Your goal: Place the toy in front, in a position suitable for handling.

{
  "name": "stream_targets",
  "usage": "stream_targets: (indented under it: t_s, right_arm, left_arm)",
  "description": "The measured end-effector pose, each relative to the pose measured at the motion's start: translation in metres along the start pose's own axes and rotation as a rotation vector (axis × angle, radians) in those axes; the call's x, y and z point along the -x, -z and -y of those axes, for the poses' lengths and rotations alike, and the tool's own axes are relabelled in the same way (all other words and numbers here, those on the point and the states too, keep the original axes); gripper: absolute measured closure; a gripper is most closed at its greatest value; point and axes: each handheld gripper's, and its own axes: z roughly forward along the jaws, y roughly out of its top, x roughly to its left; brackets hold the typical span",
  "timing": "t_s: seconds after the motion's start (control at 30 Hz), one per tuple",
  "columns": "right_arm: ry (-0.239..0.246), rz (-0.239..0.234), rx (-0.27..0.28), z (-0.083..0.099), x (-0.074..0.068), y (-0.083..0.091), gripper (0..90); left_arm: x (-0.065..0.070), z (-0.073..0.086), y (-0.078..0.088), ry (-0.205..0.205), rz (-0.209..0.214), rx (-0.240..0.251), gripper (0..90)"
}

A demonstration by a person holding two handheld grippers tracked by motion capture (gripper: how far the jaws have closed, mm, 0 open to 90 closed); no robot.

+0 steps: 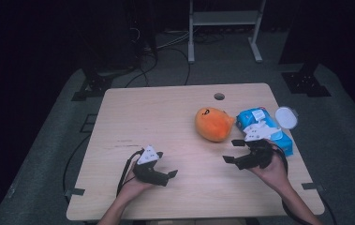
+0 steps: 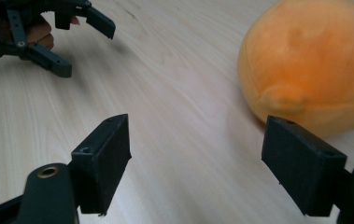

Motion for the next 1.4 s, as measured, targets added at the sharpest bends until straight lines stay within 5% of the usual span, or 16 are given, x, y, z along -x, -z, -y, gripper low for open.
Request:
stream_targets:
  t_s: [0.73,1.4]
  right_arm:
    - [0.021,0.065,0.037,-0.075,0.050,-0.029,23.3]
    - [-0.084,0.095,0.008,-0.075,0.083,-0.072,31.2]
  left_arm:
    - [-0.002,0.001,0.004,-0.014,-0.009,0.001,7.8]
    - [-0.005,0.003,0.007,0.006,-0.023,0.013,7.8]
